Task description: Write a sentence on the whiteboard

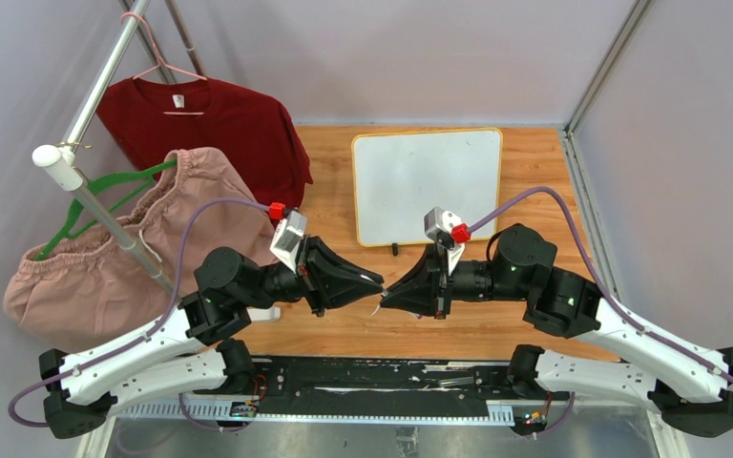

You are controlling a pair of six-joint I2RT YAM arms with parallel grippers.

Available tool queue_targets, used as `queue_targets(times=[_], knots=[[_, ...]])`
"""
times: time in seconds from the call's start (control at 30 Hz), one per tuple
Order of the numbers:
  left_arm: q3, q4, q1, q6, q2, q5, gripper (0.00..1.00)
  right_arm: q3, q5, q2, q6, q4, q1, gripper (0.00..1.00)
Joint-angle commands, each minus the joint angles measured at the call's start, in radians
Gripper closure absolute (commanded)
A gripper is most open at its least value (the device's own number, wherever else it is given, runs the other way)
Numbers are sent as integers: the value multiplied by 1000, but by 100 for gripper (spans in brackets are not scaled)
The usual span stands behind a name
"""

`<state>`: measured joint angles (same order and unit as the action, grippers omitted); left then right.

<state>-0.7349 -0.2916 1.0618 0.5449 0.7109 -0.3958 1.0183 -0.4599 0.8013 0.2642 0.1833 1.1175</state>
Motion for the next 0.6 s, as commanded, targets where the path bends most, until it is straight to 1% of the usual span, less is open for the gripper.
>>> queue_targets(times=[0.0, 0.03, 0.07, 0.17, 0.2, 0.23, 0.3, 0.4, 0.57], knots=[[-43, -40, -1, 19, -3, 52, 100, 26, 19, -19, 6, -15, 13, 85], [-48, -50, 0, 26, -4, 69, 100, 24, 36, -23, 8, -25, 13, 67], [-53, -61, 0, 33, -4, 92, 100, 25, 49, -29, 9, -38, 14, 56], [-67, -106, 0, 59, -7, 168, 100, 26, 96, -48, 12, -88, 15, 30], [-70, -126, 0, 68, -6, 187, 100, 26, 109, -51, 14, -110, 13, 24], [-72, -149, 1, 86, -7, 211, 100, 26, 124, -54, 18, -133, 14, 20], [-69, -199, 0, 116, -7, 262, 100, 19, 149, -57, 28, -201, 14, 18], [-45, -311, 0, 170, -7, 339, 100, 2, 194, -53, 56, -319, 15, 17], [-8, -481, 1, 249, 15, 389, 100, -11, 274, -14, 125, -513, 15, 18]])
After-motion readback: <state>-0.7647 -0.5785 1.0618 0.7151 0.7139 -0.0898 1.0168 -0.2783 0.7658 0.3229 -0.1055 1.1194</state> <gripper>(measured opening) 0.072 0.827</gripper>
